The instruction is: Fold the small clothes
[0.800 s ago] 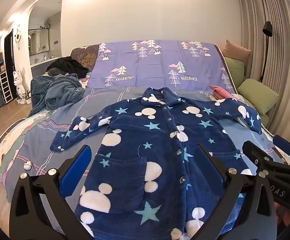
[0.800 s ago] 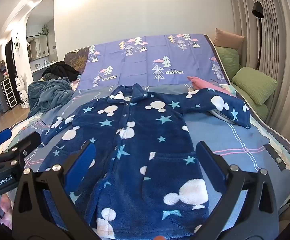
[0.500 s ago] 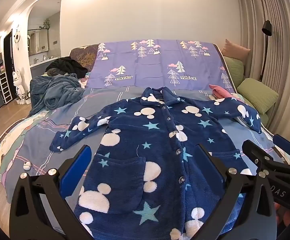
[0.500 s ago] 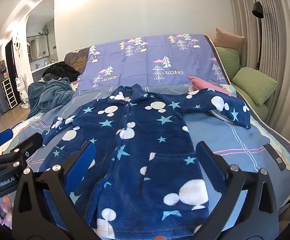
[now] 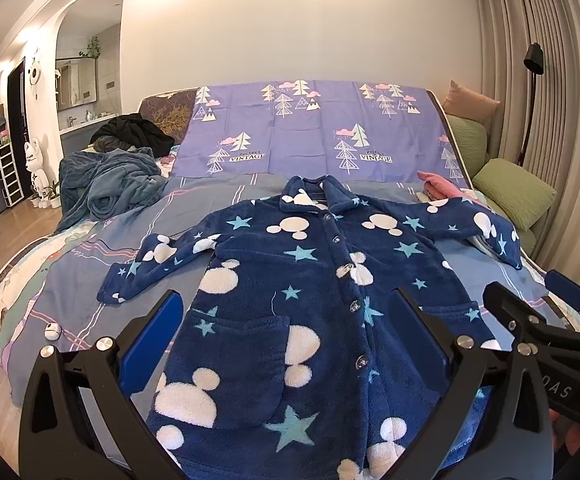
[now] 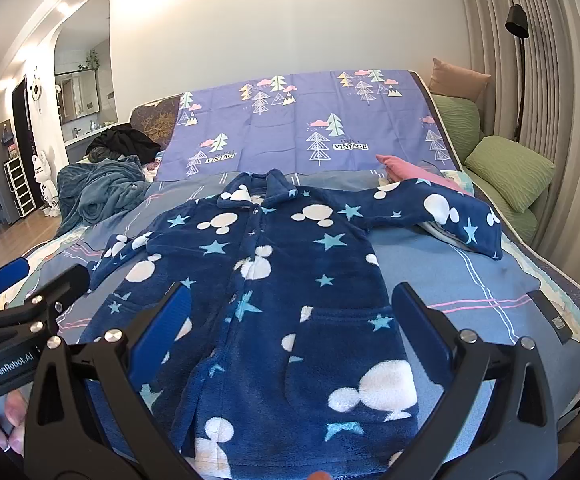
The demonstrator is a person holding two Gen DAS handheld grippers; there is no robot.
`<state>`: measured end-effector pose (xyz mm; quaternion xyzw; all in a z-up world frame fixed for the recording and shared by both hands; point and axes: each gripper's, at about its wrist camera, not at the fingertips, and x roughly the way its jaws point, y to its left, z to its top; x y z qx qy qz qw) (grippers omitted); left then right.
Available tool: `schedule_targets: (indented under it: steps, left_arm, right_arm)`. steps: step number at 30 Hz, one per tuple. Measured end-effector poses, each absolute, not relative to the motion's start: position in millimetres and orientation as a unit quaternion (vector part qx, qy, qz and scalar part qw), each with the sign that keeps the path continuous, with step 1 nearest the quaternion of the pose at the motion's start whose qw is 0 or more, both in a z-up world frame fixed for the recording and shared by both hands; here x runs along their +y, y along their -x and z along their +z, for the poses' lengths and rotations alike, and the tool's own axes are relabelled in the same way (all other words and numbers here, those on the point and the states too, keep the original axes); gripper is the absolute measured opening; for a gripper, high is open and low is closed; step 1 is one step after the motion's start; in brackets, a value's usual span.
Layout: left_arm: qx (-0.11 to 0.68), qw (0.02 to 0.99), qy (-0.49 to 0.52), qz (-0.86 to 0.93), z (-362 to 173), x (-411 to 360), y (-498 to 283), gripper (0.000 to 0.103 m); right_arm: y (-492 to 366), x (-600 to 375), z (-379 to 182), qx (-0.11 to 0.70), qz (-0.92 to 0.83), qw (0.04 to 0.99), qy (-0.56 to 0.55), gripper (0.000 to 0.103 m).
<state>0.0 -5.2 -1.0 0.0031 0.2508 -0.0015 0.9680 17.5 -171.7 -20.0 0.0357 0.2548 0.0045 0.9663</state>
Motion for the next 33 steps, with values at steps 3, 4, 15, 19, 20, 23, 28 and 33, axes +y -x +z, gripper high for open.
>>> schedule_targets:
  steps: [3, 4, 15, 19, 20, 23, 28, 33]
  left_arm:
    - [0.251, 0.968, -0.002, -0.003, -0.8, -4.9, 0.2, 0.102]
    - [0.252, 0.968, 0.000, -0.004, -1.3, -6.7, -0.3, 0.102]
    - [0.259, 0.966, 0.007, -0.010, -3.6, 2.2, -3.0, 0.102]
    - [0.259, 0.966, 0.007, -0.014, -4.1, 2.4, -2.8, 0.102]
    - [0.259, 0.966, 0.007, -0.015, -4.2, 2.5, -1.8, 0.102]
    - [0.259, 0.966, 0.007, -0.016, -4.9, 2.1, -1.6, 0.102]
    - [0.262, 0.965, 0.006, -0.017, -5.8, 0.7, -1.6, 0.102]
    - [0.263, 0.965, 0.005, -0.017, -6.5, 0.9, -1.7, 0.102]
  right_arm:
    - [-17.1, -171.4, -20.0, 0.254, 0.004, 0.966, -0.035, 0.101]
    - [-17.0, -171.5, -20.1, 0.255, 0.004, 0.966, -0.035, 0.101]
    - [-17.5, -170.6, -18.8, 0.255, 0.004, 0.966, -0.034, 0.101]
    - [-16.0, -173.3, -15.7, 0.257, 0.002, 0.966, -0.037, 0.101]
    - [-16.2, -174.0, -18.3, 0.257, 0.001, 0.966, -0.037, 0.101]
    - [-16.5, -172.4, -24.1, 0.258, 0.000, 0.966, -0.036, 0.101]
    - [-16.5, -172.3, -24.4, 0.258, 0.001, 0.966, -0.036, 0.101]
    - [-16.6, -172.1, -25.3, 0.259, 0.001, 0.965, -0.036, 0.101]
